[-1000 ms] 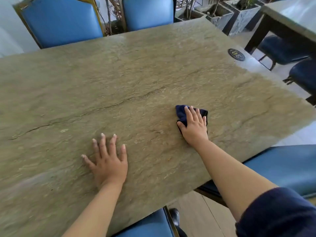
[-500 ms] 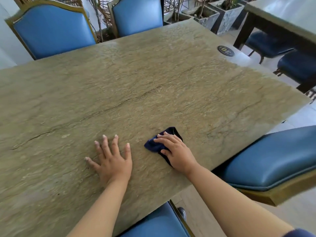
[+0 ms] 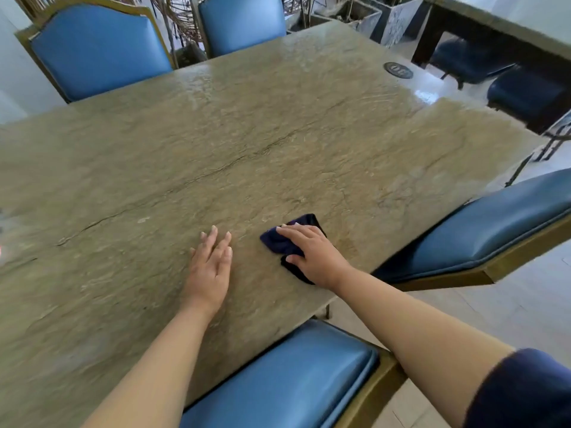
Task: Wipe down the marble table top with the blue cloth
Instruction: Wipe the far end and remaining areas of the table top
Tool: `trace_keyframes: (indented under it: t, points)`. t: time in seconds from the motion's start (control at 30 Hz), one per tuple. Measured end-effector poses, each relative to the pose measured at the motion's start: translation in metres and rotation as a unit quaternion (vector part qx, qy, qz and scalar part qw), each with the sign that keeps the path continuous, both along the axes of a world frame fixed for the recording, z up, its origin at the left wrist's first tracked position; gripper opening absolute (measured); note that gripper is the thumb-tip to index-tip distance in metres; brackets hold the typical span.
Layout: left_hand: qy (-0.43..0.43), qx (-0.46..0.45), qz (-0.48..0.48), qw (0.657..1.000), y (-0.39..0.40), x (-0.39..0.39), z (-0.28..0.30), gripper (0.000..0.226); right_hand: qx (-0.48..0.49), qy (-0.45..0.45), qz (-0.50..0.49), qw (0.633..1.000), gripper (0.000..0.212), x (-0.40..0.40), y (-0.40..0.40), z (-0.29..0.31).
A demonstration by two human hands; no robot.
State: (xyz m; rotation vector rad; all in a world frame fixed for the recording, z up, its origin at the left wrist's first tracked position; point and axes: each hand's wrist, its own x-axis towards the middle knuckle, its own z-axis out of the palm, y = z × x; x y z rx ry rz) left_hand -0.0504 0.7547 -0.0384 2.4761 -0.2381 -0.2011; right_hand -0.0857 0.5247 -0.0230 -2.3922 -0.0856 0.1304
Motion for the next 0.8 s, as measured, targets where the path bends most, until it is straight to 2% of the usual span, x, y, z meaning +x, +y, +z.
trace_keyframes:
  t: [0.1,0.23,0.33,0.53,0.6,0.67,0.73,0.8]
  points:
    - [0.008,-0.004,-0.009,1.000,0.000,0.004,0.002,0.046,-0.024,0.016,0.104,0.994,0.060,0.003,0.022,-0.008]
    - [-0.002,0.011,-0.017,1.000,0.003,0.004,-0.004,0.047,-0.060,0.005,0.259,0.964,0.060,-0.012,0.028,-0.009]
    - [-0.013,0.034,-0.014,0.999,0.002,0.003,-0.005,0.048,-0.094,-0.018,0.299,0.949,0.055,-0.030,0.007,-0.011]
    - [-0.021,0.065,0.089,0.994,-0.026,0.005,-0.008,0.044,-0.145,-0.090,0.139,0.975,0.048,-0.074,-0.047,-0.012]
    - [-0.016,0.090,0.094,0.991,-0.045,0.006,-0.006,0.046,-0.136,-0.062,0.117,0.982,0.044,-0.075,-0.055,-0.003]
    - [-0.008,0.113,0.049,0.992,-0.067,0.009,-0.002,0.049,-0.079,-0.009,0.069,0.994,0.040,-0.060,-0.064,0.013]
    - [0.008,0.143,0.006,0.990,-0.089,0.013,-0.001,0.054,-0.014,-0.024,-0.052,0.998,0.038,-0.033,-0.076,0.026]
    - [0.018,0.205,-0.005,0.979,-0.105,0.015,-0.005,0.057,0.009,-0.074,-0.222,0.972,0.040,-0.005,-0.092,0.028]
